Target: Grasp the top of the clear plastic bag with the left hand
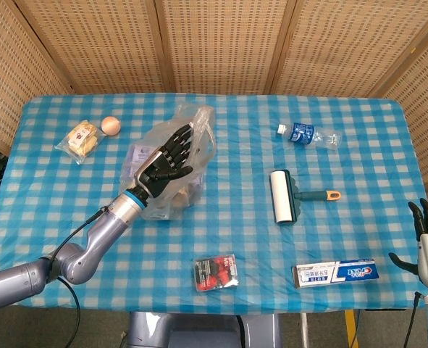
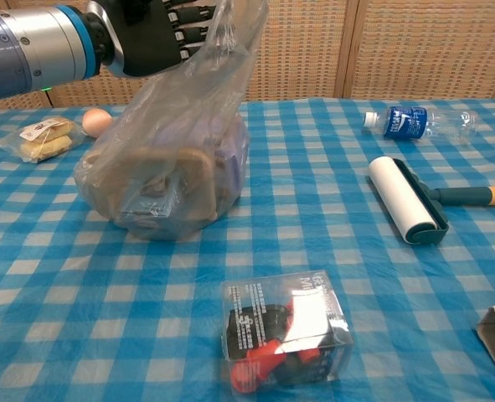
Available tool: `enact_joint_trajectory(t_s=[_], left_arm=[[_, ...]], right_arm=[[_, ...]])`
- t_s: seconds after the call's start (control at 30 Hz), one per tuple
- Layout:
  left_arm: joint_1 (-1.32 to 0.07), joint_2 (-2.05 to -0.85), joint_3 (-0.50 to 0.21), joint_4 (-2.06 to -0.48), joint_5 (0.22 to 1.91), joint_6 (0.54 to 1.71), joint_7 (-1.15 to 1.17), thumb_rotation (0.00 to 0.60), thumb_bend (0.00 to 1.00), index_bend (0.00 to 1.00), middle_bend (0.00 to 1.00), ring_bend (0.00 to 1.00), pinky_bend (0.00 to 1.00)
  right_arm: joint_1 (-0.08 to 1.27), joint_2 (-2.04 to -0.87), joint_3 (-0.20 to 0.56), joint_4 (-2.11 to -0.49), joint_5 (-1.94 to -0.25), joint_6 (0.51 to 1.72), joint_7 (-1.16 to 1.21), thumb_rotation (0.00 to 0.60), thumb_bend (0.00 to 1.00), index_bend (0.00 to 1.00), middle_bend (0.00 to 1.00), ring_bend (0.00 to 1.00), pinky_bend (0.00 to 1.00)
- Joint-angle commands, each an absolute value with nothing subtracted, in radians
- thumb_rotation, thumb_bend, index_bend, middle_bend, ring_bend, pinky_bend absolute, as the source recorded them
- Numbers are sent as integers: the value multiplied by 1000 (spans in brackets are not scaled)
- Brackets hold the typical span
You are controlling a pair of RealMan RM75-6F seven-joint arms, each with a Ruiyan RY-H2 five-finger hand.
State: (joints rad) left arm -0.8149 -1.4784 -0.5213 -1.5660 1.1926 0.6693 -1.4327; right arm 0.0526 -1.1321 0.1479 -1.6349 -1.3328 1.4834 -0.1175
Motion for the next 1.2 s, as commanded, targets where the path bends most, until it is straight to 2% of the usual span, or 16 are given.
enact_joint_trajectory(t_s=[0.03, 0.4, 0.6, 0.87, 0.93, 1.0, 1.07, 1.2], left_arm=[[-849, -1472, -531, -1541, 1202, 621, -1420, 600, 0, 0, 0, 0, 0], [-953, -1438, -617, -1509, 1133, 420, -1458, 600, 0, 0, 0, 0, 0], [-1000, -1444, -648, -1481, 1075, 368, -1422, 600, 0, 0, 0, 0, 0], [-1073, -1470, -655, -1432, 966, 353, -1311, 600, 0, 0, 0, 2, 0], [-1089, -1473, -643, -1419, 927, 335, -1282, 600, 0, 8, 4, 43, 0], [-1103, -1466, -634, -1415, 892, 301, -1262, 600, 0, 63, 49, 123, 0], [-1113, -1458, -631, -1413, 860, 253, -1249, 600, 0, 165, 156, 208, 0], [-1107, -1477, -644, -1405, 834, 248, -1215, 599, 0, 359, 384, 368, 33]], right_arm=[[53, -1132, 147, -1636, -1332, 1483, -117, 600, 0, 0, 0, 0, 0], [56, -1130, 147, -1636, -1328, 1478, -115, 600, 0, 0, 0, 0, 0], [56, -1129, 148, -1636, -1324, 1477, -112, 600, 0, 0, 0, 0, 0], [56, -1123, 154, -1635, -1314, 1473, -98, 600, 0, 0, 0, 0, 0], [57, -1122, 154, -1633, -1312, 1471, -94, 600, 0, 0, 0, 0, 0], [57, -1121, 155, -1633, -1311, 1471, -93, 600, 0, 0, 0, 0, 0], [57, -1119, 155, -1635, -1310, 1471, -91, 600, 0, 0, 0, 0, 0], [56, -1117, 156, -1634, -1309, 1470, -85, 600, 0, 0, 0, 0, 0]])
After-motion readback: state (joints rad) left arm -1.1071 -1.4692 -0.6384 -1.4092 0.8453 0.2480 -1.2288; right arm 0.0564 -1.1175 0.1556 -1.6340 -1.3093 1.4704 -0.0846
